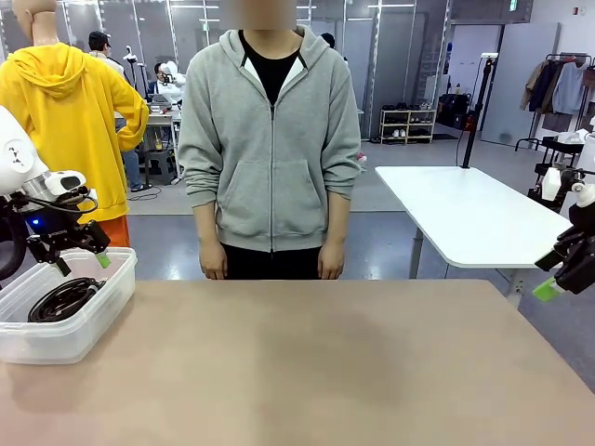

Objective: Organize and store the cables.
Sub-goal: Place the USB Extension Cable into the Organizing box.

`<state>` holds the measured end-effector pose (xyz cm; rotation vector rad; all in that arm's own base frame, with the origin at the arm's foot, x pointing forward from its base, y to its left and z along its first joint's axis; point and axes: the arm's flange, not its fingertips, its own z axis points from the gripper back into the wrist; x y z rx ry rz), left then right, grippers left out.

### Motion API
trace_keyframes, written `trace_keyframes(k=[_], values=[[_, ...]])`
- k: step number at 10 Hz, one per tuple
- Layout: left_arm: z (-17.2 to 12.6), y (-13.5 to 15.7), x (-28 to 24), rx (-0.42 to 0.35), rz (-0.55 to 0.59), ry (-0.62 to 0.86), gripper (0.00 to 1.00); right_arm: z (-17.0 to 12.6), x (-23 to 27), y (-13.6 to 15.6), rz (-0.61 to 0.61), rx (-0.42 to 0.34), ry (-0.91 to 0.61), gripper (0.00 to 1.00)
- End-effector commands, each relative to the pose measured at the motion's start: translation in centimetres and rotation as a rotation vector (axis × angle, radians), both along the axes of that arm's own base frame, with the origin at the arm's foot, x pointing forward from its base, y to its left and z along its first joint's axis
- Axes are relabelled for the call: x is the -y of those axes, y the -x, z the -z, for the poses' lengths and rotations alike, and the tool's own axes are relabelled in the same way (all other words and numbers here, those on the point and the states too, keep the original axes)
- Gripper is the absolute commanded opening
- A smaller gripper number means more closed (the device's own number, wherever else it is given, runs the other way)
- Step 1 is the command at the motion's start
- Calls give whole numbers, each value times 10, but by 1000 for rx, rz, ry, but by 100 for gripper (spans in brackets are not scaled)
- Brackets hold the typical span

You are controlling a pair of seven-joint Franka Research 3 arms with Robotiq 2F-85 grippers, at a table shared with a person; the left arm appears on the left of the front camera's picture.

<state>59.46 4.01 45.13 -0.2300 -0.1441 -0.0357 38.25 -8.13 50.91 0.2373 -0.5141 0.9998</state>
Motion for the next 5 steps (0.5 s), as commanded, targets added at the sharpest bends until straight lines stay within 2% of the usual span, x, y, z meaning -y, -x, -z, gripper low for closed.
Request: trace_keyframes(k=[1,5], values=[[0,1,-1,-9,0,4,100,-3,-2,-2,13,-18,11,100],[0,1,-1,-9,0,4,100,-3,-2,-2,13,-18,11,100]])
